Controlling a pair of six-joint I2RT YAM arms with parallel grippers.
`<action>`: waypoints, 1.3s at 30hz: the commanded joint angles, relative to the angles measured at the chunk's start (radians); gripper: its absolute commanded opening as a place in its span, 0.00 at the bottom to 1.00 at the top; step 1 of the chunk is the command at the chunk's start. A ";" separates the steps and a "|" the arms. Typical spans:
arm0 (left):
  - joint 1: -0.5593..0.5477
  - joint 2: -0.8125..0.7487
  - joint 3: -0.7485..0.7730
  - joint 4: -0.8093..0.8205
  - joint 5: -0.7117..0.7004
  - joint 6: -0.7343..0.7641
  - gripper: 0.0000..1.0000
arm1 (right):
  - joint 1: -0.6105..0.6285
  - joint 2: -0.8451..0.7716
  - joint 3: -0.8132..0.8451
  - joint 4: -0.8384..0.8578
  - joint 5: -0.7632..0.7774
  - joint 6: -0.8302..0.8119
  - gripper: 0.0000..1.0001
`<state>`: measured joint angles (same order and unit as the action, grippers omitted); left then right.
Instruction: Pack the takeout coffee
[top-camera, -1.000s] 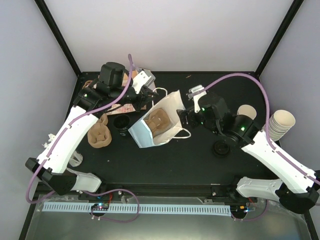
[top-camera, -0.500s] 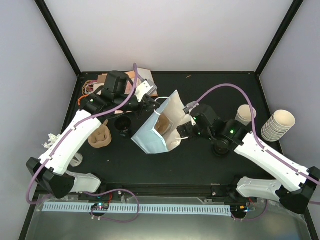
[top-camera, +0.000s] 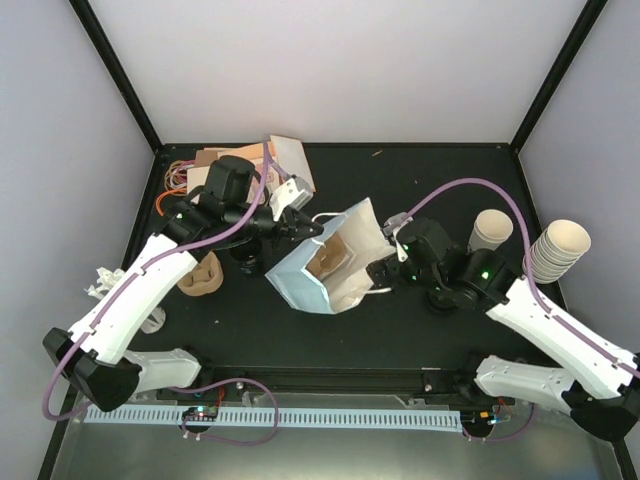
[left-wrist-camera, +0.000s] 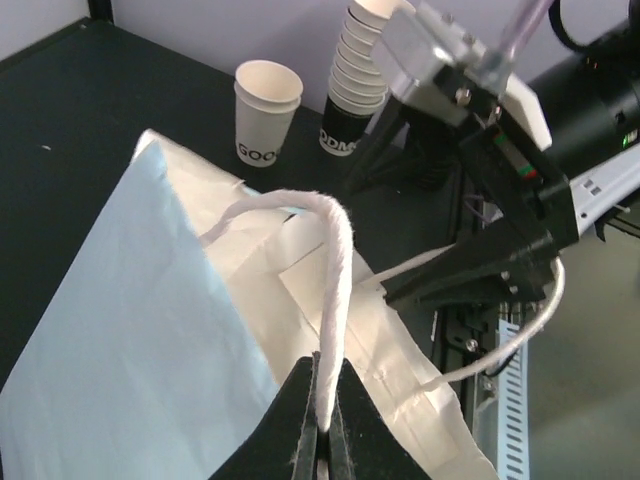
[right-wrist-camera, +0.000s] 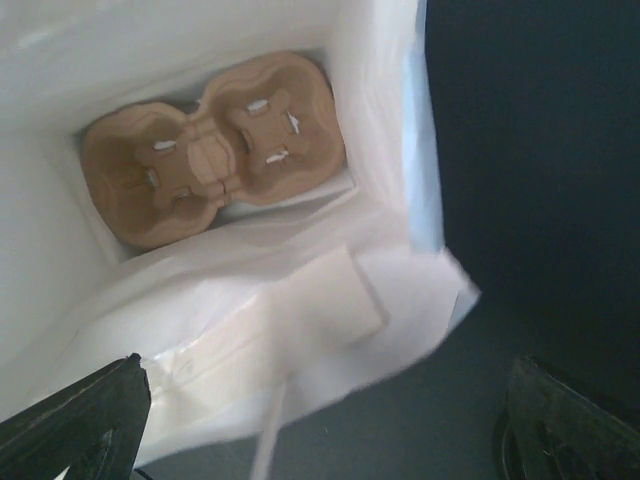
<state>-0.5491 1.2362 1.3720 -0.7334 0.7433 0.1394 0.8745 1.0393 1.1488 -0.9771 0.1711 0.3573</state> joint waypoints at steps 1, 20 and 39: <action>-0.020 -0.034 -0.015 -0.029 0.052 0.031 0.02 | -0.003 -0.042 0.002 -0.003 -0.010 -0.038 1.00; -0.063 -0.120 -0.082 -0.153 0.054 0.045 0.02 | -0.003 -0.209 -0.091 0.147 -0.143 -0.094 0.99; -0.165 -0.161 -0.173 -0.072 0.039 -0.035 0.02 | -0.004 -0.329 -0.211 0.188 -0.349 -0.075 0.99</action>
<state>-0.7021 1.0779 1.1946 -0.8600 0.7712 0.1341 0.8745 0.7261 0.9390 -0.8085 -0.1719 0.2672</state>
